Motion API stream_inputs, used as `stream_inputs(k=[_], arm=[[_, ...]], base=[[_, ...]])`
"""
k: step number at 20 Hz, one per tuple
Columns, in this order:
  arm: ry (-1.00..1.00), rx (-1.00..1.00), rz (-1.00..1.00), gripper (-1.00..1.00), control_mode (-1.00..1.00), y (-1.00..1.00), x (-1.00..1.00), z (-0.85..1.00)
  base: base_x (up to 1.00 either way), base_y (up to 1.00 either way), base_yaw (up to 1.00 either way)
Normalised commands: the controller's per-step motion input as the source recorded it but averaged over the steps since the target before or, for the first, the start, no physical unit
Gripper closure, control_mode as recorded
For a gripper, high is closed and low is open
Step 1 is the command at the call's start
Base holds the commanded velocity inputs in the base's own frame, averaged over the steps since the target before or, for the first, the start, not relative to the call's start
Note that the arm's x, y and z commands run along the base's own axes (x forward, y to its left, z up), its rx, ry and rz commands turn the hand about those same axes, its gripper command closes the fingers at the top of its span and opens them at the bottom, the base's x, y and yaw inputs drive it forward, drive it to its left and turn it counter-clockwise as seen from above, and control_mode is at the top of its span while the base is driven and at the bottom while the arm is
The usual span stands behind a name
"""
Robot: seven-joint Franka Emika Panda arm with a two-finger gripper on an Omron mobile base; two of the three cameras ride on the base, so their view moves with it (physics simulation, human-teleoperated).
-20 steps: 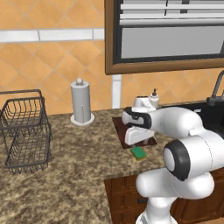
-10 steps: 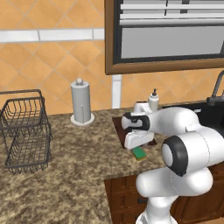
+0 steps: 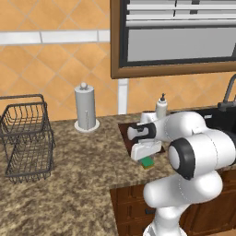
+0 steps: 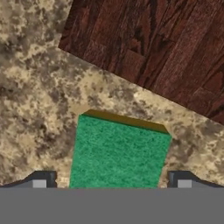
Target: Pick up the sponge from the counter and clean the cutting board by briefly scrubbing or pressing down on the cutting board. Once finished, release the sponge.
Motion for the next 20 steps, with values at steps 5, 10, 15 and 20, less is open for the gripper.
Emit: stream_inputs(k=[5,10,15,20], arm=[[0.00,0.00,0.00,-1.00,-1.00,0.00,0.09,-0.09],[0.00,0.00,0.00,1.00,-1.00,0.00,0.04,-0.09],[0.00,0.00,0.00,1.00,-1.00,0.00,-0.01,0.00],[-0.02,0.00,-0.02,1.00,-1.00,0.00,-0.09,0.20]], base=[[0.00,0.00,0.00],[0.00,0.00,0.00],[0.00,0.00,0.00],[0.00,0.00,0.00]])
